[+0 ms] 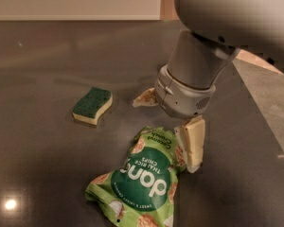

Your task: Move green rice chip bag near green can

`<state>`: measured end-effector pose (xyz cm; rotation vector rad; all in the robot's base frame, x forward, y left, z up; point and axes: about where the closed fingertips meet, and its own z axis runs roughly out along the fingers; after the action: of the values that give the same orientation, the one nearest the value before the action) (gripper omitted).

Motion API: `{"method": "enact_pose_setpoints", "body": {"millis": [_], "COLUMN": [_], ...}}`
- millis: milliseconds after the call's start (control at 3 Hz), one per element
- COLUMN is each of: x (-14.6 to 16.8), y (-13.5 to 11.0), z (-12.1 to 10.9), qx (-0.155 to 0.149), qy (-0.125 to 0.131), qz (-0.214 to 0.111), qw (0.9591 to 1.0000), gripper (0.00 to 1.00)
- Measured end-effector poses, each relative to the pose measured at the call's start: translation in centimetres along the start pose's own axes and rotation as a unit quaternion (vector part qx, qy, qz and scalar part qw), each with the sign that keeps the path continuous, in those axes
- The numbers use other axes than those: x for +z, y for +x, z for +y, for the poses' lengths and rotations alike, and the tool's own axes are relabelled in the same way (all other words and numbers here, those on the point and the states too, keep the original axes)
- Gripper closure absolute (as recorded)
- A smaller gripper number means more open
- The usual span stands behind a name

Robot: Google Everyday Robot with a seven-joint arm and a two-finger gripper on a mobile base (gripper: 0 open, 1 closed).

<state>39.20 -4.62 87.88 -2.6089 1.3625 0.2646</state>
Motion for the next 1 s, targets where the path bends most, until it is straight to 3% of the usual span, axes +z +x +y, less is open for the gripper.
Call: {"method": "enact_pose_setpoints", "body": {"millis": [667,1000], "x": [3.8,4.3], "y": [-1.5,-1.5], "z": [0.9,1.0], "qx": [-0.078,-0.089], "qy": [-0.048,-0.057], "qz": [0.005,0.012], "qw": [0.9958,0.9943], "gripper": [0.00,0.18]}}
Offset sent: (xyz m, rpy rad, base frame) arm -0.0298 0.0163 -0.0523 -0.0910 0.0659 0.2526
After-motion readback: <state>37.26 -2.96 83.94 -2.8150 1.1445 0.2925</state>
